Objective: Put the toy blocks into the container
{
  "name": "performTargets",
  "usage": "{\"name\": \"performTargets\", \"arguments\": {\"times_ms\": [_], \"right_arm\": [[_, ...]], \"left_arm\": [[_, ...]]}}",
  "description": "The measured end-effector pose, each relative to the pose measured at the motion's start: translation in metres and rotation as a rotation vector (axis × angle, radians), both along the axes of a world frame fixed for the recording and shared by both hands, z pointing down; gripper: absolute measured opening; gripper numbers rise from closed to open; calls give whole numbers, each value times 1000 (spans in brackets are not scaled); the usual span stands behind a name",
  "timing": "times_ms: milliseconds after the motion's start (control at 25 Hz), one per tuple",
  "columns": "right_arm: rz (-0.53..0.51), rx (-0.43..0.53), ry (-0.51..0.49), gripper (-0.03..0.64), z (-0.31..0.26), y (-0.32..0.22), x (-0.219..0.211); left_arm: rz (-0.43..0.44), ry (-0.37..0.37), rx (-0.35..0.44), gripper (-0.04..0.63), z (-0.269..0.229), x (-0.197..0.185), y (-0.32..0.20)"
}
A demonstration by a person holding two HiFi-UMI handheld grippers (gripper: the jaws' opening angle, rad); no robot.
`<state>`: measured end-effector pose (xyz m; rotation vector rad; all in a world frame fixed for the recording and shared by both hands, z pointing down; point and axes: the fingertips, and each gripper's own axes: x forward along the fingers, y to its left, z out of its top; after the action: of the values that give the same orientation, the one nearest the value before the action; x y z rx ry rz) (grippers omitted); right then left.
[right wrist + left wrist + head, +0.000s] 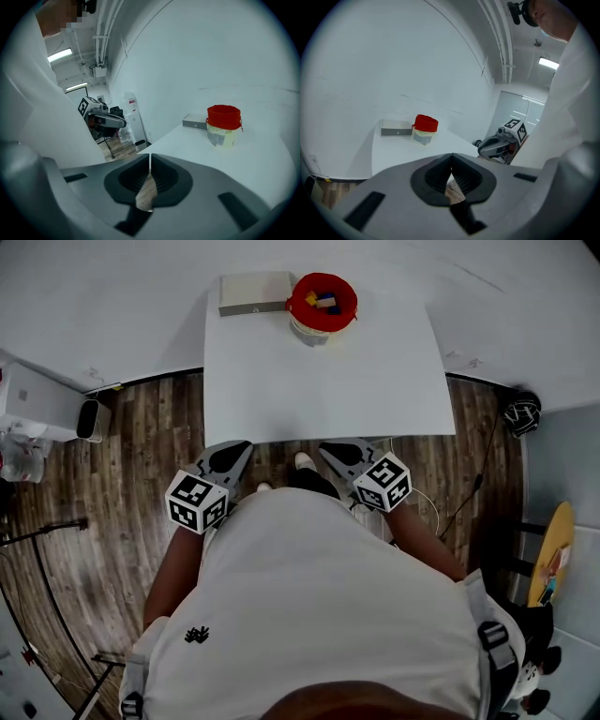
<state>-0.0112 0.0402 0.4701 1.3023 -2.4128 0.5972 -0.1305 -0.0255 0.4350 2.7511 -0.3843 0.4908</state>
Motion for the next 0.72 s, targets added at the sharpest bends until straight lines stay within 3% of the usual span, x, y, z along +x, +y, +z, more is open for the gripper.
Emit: {"name": "performTargets", "arguments": {"times_ms": [720], "right_arm": [[-16,88,24,8,-17,-17,-7]], "left_arm": [[-74,17,3,8,-9,-30,-5]]}}
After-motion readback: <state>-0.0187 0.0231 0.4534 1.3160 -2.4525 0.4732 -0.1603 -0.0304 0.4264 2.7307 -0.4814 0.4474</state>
